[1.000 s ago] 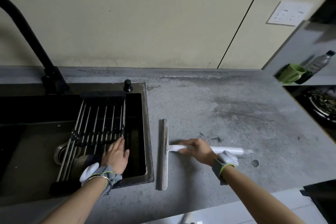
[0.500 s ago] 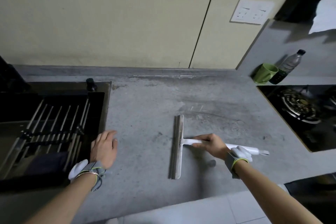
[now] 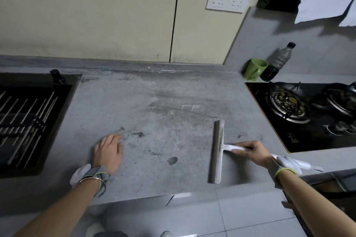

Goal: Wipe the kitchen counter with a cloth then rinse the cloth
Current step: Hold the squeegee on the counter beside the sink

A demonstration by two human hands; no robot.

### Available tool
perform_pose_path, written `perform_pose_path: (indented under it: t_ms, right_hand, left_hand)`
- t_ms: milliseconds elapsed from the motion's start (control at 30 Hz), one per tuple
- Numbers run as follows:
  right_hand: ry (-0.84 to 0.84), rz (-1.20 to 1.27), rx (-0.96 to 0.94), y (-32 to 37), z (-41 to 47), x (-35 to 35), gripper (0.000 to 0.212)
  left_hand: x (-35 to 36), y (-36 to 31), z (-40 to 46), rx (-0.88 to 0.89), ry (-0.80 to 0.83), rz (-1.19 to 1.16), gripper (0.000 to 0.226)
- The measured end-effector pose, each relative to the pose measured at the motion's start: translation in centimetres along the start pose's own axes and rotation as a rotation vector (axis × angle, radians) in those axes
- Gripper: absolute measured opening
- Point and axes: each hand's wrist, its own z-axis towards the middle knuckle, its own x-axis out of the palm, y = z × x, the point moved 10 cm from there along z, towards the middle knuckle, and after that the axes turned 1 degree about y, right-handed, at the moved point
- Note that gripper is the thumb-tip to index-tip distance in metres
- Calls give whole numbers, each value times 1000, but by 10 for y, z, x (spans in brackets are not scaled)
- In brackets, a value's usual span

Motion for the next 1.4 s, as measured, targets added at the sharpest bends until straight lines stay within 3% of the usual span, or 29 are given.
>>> perform_pose_path:
  t_ms: [267, 433, 533, 667, 1233, 1400]
  right_hand:
    - [-130, -25, 91, -67, -15, -67, 15]
    - [-117, -30, 136, -89, -18, -66, 26]
    - [-103, -14, 147, -91, -19, -62, 22]
    - [-54, -1, 124, -78, -18, -49, 13]
    - [34, -3, -12, 9, 2, 45, 11]
    - [58, -44, -27, 37, 4, 75, 28]
  left_hand:
    - [14, -31, -5, -15, 40, 36, 32]
    - [18, -38, -9, -5, 45, 49, 30]
    - [18, -40, -11, -8, 42, 44, 30]
    - [18, -37, -16, -27, 60, 47, 32]
    - [-3, -4, -22, -70, 57, 11, 32]
    - [-14, 16, -21, -88, 55, 10, 32]
